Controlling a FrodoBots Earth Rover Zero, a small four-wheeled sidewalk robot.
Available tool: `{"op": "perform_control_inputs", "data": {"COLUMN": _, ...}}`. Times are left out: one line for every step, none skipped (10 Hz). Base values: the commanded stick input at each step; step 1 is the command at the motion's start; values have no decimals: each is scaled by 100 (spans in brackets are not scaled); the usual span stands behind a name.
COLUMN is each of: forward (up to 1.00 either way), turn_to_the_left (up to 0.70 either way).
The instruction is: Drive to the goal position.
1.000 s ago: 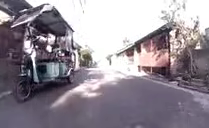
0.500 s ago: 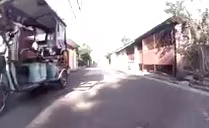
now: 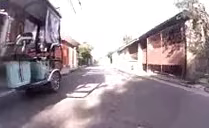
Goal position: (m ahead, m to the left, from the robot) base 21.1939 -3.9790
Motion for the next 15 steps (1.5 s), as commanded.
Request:
{"op": "perform_control_inputs", "data": {"forward": 100, "turn_to_the_left": 0}}
{"op": "perform_control_inputs", "data": {"forward": 100, "turn_to_the_left": 0}}
{"op": "perform_control_inputs", "data": {"forward": 100, "turn_to_the_left": 0}}
{"op": "perform_control_inputs", "data": {"forward": 100, "turn_to_the_left": 0}}
{"op": "perform_control_inputs", "data": {"forward": 100, "turn_to_the_left": 0}}
{"op": "perform_control_inputs", "data": {"forward": 100, "turn_to_the_left": 0}}
{"op": "perform_control_inputs", "data": {"forward": 100, "turn_to_the_left": 0}}
{"op": "perform_control_inputs", "data": {"forward": 100, "turn_to_the_left": 0}}
{"op": "perform_control_inputs", "data": {"forward": 100, "turn_to_the_left": 0}}
{"op": "perform_control_inputs", "data": {"forward": 100, "turn_to_the_left": 0}}
{"op": "perform_control_inputs", "data": {"forward": 100, "turn_to_the_left": 0}}
{"op": "perform_control_inputs", "data": {"forward": 100, "turn_to_the_left": 0}}
{"op": "perform_control_inputs", "data": {"forward": 100, "turn_to_the_left": 0}}
{"op": "perform_control_inputs", "data": {"forward": 100, "turn_to_the_left": 0}}
{"op": "perform_control_inputs", "data": {"forward": 100, "turn_to_the_left": 0}}
